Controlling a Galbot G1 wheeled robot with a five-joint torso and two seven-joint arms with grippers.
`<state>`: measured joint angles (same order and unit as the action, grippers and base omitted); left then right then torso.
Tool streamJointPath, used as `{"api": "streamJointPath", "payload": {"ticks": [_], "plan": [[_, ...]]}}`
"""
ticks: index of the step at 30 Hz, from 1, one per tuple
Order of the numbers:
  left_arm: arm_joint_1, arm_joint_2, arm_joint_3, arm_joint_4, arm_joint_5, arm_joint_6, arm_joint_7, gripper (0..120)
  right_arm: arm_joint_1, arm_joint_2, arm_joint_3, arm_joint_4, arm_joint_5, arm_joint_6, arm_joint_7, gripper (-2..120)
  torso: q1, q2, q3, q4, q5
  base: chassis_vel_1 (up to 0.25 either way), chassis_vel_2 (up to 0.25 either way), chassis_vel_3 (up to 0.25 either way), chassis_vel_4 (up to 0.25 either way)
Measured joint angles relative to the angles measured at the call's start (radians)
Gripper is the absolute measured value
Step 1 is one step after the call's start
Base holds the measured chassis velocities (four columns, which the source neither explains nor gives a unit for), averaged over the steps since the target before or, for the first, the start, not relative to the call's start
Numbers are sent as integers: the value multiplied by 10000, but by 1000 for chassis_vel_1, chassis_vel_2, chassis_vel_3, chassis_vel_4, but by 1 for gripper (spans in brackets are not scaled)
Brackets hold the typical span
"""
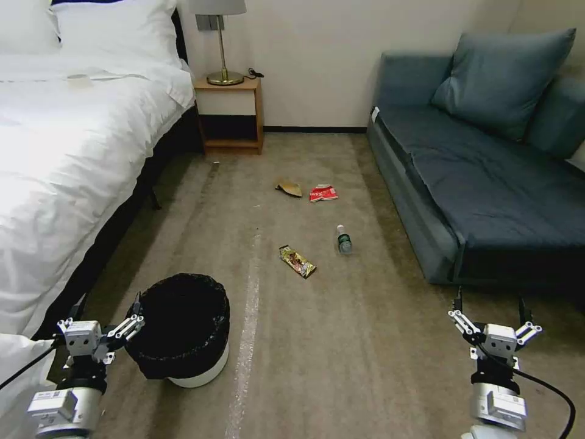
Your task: Pick up the trash bin, then pick up the garbage on the floor and place it into the trash bin.
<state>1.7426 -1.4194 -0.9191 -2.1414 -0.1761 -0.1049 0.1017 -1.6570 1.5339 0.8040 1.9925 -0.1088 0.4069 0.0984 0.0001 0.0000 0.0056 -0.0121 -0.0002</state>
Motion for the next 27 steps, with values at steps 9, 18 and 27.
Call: {"api": "streamJointPath", "payload": {"ticks": [9, 18, 27], "plan": [[-6, 301, -113, -174, 90, 136, 518, 100, -11, -84, 7, -61, 96, 591, -1264, 100, 1, 0, 0, 0, 0, 0, 0, 0, 0], [-191, 339, -119, -113, 115, 143, 538, 100, -57, -279, 180, 81, 215, 522, -1174, 100, 0, 0, 0, 0, 0, 0, 0, 0, 0], [-51, 243, -36, -77, 60, 111, 260, 100, -196, -156, 168, 17, 73, 592, -1086, 100, 0, 0, 0, -1, 0, 0, 0, 0, 0]]}}
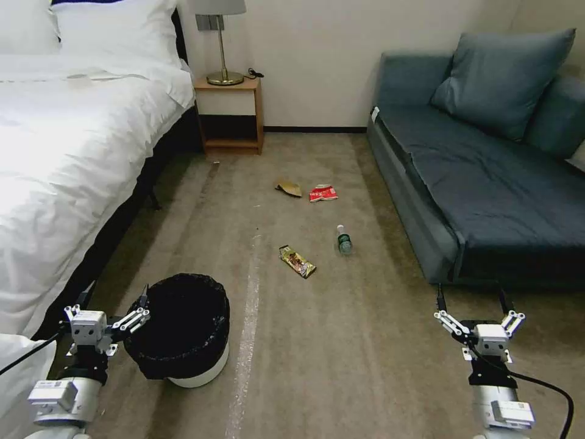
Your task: Pick up the trash bin, then pick up the garbage on the floor and place it into the trash bin.
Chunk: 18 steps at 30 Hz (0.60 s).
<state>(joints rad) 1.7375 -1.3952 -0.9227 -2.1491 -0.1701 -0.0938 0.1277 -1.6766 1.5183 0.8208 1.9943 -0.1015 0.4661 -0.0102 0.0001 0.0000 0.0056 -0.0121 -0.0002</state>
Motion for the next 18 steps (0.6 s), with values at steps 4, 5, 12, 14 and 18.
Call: {"api": "streamJointPath", "payload": {"ticks": [4, 5, 12, 14, 18], "plan": [[300, -149, 200, -433, -559, 1549, -1649, 100, -179, 29, -11, 173, -53, 21, 38, 100, -1, 0, 0, 3, 0, 0, 0, 0, 0], [300, -149, 200, -433, -559, 1549, -1649, 100, -179, 29, -11, 173, -53, 21, 38, 100, -1, 0, 0, 3, 0, 0, 0, 0, 0], [-12, -180, 289, -468, -2175, 3015, -3623, 100, -432, 5, 21, 441, -55, 137, 52, 100, 0, 0, 0, 2, 0, 0, 0, 0, 0], [-94, -168, 318, -404, -2524, 3203, -3853, 100, -504, 6, 19, 510, -64, 164, 53, 100, 0, 0, 0, 1, 0, 0, 0, 0, 0], [-414, -132, 494, -206, -3337, 3754, -4408, 100, -715, 23, 5, 699, -176, 233, 53, 100, 0, 0, 0, 1, 1, 0, 0, 0, 0]]}}
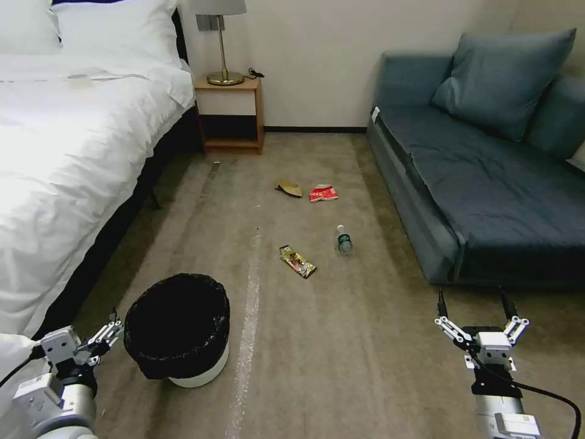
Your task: Pick up the trash bin, then pick up the garbage on the floor and place it into the trash bin.
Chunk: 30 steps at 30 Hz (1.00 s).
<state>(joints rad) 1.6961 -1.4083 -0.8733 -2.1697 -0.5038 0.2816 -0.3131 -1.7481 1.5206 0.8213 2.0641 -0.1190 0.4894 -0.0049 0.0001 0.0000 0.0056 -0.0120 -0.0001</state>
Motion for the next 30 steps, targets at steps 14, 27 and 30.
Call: {"api": "streamJointPath", "payload": {"ticks": [14, 27, 30], "plan": [[-705, -18, 411, 735, -1331, 1212, -663, 98, -279, 173, 6, 215, -42, 246, -17, 100, 0, 0, 0, 0, -1, 0, 0, 0, 0], [-1033, -143, 526, 1343, -1387, 1120, -459, 76, -278, 244, 13, 96, -60, 420, -55, 100, 0, 0, 0, 0, 0, 0, 0, 0, 0], [-1121, -175, 585, 1442, -1392, 1124, -458, 64, -257, 270, 0, 46, -61, 477, -69, 100, 0, 0, 0, 0, 0, 0, 0, 0, 0]]}}
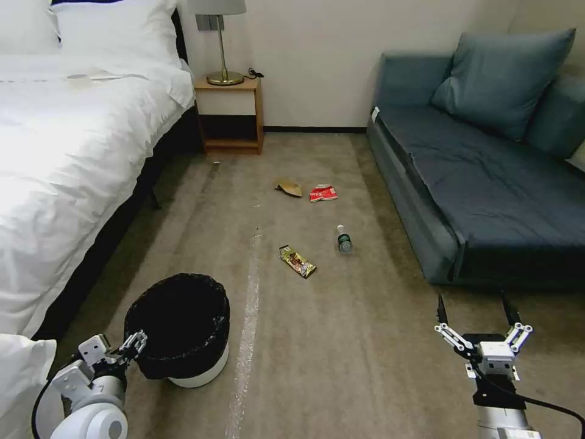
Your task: Pick up the trash bin, then pick up the garbage on the floor and place it into the trash bin.
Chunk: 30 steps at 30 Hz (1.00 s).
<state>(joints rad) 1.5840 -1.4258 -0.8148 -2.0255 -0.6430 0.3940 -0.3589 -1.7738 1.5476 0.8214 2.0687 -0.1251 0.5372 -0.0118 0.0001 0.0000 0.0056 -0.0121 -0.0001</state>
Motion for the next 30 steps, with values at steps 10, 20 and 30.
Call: {"api": "streamJointPath", "payload": {"ticks": [10, 20, 30], "plan": [[-68, -69, 164, 302, -2, 74, 80, 26, 93, 35, -21, -75, 81, 14, -38, 100, 0, 0, 0, 0, 0, 0, 0, 0, 0], [-47, -70, 137, 418, 34, -1, 210, 7, 184, 59, -32, -160, 112, 24, -44, 100, 0, 0, 0, -1, 0, 0, 0, 0, 0], [294, -74, -34, 31, 524, -366, 255, 7, 237, 83, -54, -216, 123, 30, -30, 100, 0, 0, 1, 1, -2, 0, 0, 0, 0]]}}
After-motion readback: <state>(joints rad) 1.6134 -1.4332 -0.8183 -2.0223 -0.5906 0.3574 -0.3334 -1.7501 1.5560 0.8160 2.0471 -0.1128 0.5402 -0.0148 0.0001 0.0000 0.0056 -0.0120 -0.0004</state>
